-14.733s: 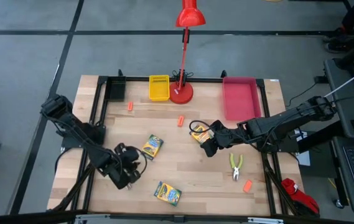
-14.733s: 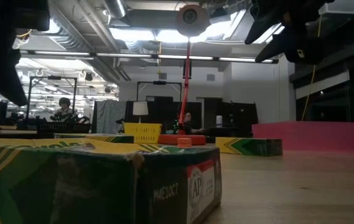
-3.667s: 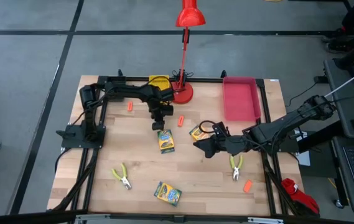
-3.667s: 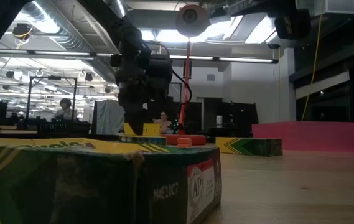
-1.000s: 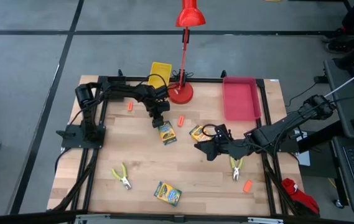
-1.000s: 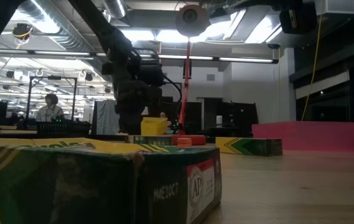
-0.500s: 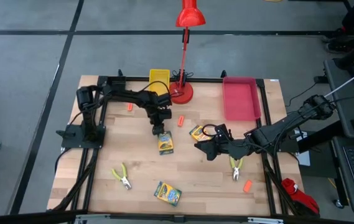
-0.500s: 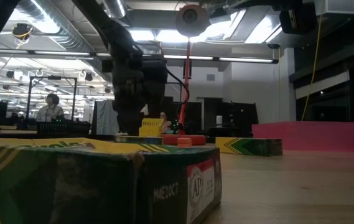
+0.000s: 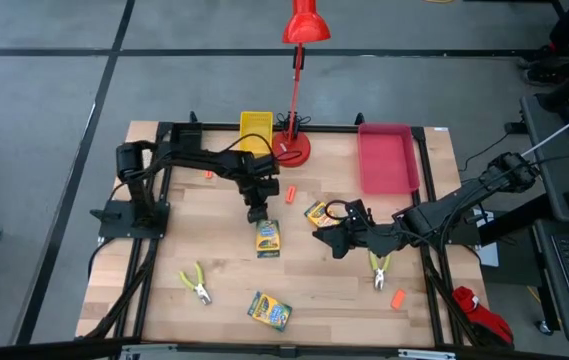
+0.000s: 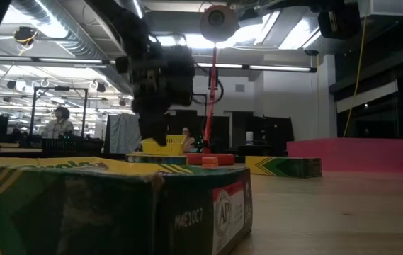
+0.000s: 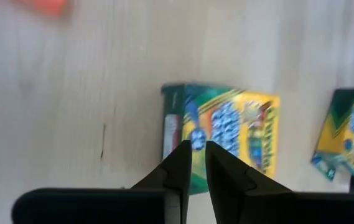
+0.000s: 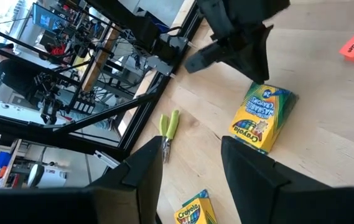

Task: Pick & Place School Supplies
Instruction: Adjust the yellow crayon box, then adjust the yellow bin

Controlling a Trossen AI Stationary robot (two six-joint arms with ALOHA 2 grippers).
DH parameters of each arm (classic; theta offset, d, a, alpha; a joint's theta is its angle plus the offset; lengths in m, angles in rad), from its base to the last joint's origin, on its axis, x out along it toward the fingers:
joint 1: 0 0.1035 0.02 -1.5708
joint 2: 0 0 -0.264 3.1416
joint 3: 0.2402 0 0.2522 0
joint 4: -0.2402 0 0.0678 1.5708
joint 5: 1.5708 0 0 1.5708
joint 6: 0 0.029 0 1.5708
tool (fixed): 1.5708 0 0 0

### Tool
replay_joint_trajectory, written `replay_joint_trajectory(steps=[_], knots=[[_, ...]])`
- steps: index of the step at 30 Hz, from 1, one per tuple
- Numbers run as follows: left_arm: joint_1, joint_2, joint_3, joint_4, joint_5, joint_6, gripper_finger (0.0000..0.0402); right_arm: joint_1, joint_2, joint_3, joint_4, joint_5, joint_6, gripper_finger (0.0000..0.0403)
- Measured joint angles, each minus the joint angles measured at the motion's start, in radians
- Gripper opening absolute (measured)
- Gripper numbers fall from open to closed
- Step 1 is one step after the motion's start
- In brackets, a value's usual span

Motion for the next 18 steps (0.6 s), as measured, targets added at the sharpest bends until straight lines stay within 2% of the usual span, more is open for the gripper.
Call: replay_joint_trajectory(steps=[3, 6, 13, 15, 18], knots=[[-0.011, -0.046, 0.000, 0.007, -0.031, -0.014, 0.0044, 0.009, 0.000, 0.000, 0.000, 0.015, -0.001, 0.0166], [-0.019, -0.099, 0.000, 0.004, -0.154, -0.012, 0.0045, 0.012, 0.000, 0.000, -0.002, 0.022, -0.003, 0.0166], [0.045, -0.286, 0.001, 0.011, -0.666, -0.036, 0.0045, 0.015, 0.000, 0.000, -0.002, 0.026, -0.003, 0.0166], [0.103, -0.328, 0.002, 0.028, -0.715, -0.037, 0.0045, 0.021, 0.000, 0.000, -0.002, 0.038, -0.003, 0.0166], [0.203, -0.340, 0.003, 0.039, -0.707, -0.036, 0.0045, 0.030, 0.000, 0.000, -0.002, 0.068, -0.006, 0.0166]])
